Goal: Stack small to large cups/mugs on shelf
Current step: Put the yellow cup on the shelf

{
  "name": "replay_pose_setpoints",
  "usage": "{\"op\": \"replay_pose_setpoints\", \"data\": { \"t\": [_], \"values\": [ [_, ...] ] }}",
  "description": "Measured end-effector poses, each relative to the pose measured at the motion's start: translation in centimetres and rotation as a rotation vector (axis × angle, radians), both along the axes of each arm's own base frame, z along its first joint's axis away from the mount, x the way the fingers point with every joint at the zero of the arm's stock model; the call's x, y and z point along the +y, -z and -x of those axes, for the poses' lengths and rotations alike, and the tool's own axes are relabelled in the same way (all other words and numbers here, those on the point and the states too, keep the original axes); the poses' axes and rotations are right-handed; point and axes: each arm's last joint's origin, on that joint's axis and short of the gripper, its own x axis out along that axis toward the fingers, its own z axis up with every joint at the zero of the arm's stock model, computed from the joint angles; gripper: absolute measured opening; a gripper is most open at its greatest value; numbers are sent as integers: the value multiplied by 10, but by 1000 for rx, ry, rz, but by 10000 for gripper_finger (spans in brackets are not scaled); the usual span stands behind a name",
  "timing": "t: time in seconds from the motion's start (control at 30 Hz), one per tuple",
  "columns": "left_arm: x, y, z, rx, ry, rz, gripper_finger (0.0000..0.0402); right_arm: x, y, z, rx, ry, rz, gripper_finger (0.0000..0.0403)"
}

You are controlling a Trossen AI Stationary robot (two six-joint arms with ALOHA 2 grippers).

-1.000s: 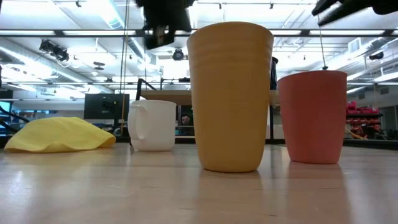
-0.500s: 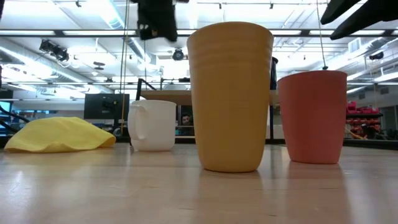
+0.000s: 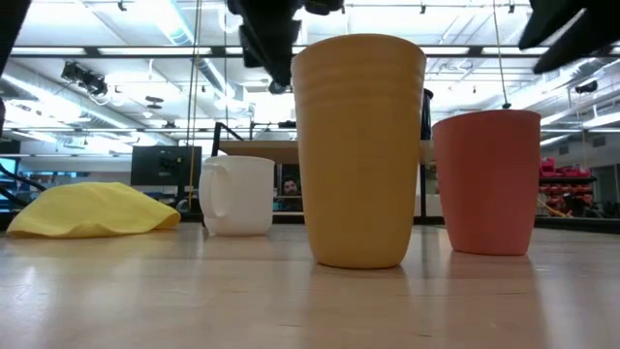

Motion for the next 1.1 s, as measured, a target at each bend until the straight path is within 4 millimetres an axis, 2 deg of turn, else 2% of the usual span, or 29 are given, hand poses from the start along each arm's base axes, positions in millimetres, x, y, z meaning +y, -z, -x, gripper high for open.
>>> {"op": "replay_pose_setpoints", "data": {
  "t": [0.4,0.87,1.1],
  "values": [
    [-5,-23,-13,-104,25,28,50,3,6,17,85,8,34,71],
    [-17,-23,-15,-133,32,54,70,3,7,21,114,-1,53,71],
    [-27,-12,-22,-133,40,84,97,3,8,22,125,-15,74,71]
  ]
}}
